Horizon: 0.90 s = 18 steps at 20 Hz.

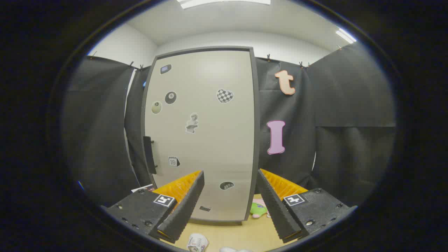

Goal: Open the shoe cabinet door, grab the shoes and put them into the shoe cabinet, then close the shoe cabinet door.

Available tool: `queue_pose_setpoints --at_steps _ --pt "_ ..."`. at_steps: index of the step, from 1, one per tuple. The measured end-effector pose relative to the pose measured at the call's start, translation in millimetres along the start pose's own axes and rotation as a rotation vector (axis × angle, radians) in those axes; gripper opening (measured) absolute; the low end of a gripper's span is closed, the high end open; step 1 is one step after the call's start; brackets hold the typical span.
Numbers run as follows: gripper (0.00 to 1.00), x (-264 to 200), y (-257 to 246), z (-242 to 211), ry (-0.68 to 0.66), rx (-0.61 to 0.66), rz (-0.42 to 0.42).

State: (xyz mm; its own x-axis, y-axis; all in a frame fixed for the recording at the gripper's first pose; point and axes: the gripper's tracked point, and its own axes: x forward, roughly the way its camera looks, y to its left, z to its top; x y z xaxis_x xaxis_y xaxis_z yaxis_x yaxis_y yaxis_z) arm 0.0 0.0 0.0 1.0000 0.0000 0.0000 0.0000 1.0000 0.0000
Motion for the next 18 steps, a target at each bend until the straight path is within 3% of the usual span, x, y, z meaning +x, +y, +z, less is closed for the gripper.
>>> queue_pose_setpoints --at_steps 18 --pt "0.98 -2.7 29.4 7.1 0.031 -0.025 0.006"
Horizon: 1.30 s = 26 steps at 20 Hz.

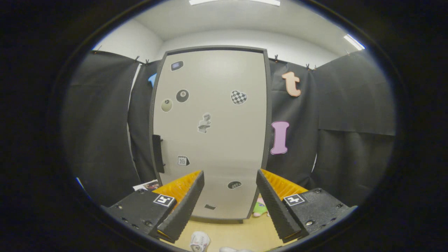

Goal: Open the shoe cabinet door, grab the shoes and put them into the shoe cabinet, then close the shoe cabinet door.

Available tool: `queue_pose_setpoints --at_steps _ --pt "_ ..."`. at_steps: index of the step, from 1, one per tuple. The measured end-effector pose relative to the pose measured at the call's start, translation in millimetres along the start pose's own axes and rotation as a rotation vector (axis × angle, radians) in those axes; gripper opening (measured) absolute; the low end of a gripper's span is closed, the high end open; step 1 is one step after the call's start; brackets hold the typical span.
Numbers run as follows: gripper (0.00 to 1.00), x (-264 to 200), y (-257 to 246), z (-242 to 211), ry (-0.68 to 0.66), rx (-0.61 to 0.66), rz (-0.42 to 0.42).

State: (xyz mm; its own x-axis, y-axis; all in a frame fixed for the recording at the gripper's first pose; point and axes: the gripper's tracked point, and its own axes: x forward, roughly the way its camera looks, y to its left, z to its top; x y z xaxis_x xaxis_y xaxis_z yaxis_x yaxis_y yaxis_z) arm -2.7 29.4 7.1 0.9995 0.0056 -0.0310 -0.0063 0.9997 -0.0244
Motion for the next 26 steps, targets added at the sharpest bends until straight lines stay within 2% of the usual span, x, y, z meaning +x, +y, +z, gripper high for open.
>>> queue_pose_setpoints --at_steps 8,17,22,26 --pt "0.98 37.1 61.8 -7.6 0.036 0.049 0.027" --pt "0.98 104.2 170.8 -21.7 0.085 0.074 0.161" --pt "0.97 140.2 204.9 -21.5 0.097 0.076 0.189" --pt "0.86 162.0 216.0 -23.9 0.108 0.075 0.182"
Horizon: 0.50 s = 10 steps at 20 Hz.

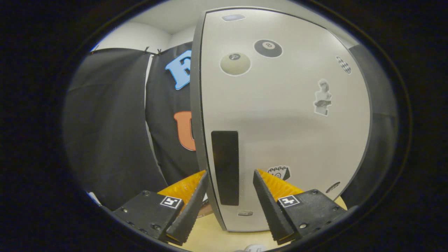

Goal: Open the shoe cabinet door, grab the shoes and put them into the shoe cabinet, then close the shoe cabinet door.

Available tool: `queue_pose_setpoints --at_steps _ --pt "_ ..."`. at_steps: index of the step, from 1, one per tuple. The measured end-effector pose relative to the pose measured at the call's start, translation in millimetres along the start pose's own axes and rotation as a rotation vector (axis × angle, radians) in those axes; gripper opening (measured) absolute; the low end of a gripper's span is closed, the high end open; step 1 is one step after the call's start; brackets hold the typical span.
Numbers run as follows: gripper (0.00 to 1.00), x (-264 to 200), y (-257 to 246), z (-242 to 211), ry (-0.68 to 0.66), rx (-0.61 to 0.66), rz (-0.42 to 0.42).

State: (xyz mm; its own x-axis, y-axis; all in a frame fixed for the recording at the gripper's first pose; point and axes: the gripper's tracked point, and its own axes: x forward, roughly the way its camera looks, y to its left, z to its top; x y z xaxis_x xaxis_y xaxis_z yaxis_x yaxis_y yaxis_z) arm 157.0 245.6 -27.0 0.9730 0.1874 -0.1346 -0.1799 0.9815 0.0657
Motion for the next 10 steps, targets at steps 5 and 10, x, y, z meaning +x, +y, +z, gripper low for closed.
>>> queue_pose_setpoints --at_steps 5,10 --pt "0.64 8.9 -3.0 0.9 -0.01 0.008 -0.064" --pt "0.4 9.2 -3.0 -5.5 0.019 0.015 -0.09"
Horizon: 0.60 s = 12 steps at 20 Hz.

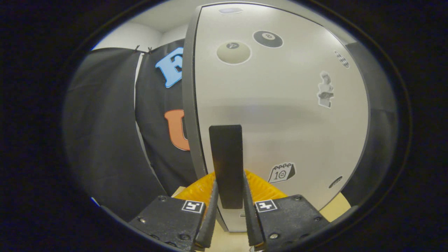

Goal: Open the shoe cabinet door, grab the shoes and put them into the shoe cabinet, then close the shoe cabinet door.

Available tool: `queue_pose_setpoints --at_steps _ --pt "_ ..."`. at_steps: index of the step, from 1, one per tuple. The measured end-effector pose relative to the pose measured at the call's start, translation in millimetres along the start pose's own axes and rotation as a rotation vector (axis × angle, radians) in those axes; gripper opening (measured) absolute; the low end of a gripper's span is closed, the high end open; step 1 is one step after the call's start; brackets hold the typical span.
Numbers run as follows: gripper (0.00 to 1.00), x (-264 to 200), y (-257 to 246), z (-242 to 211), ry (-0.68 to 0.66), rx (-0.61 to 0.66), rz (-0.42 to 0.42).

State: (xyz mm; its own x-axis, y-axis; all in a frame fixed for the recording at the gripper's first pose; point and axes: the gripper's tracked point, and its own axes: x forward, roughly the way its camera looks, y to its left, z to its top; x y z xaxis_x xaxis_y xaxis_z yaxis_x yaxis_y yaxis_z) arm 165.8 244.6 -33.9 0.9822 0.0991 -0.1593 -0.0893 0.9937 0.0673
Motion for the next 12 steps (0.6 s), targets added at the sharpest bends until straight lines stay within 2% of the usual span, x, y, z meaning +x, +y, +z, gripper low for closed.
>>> queue_pose_setpoints --at_steps 5,12 --pt "0.31 -7.9 0.3 -2.6 0.027 -0.008 0.06" --pt "0.27 -50.3 -3.5 -11.0 0.032 -0.032 0.159"
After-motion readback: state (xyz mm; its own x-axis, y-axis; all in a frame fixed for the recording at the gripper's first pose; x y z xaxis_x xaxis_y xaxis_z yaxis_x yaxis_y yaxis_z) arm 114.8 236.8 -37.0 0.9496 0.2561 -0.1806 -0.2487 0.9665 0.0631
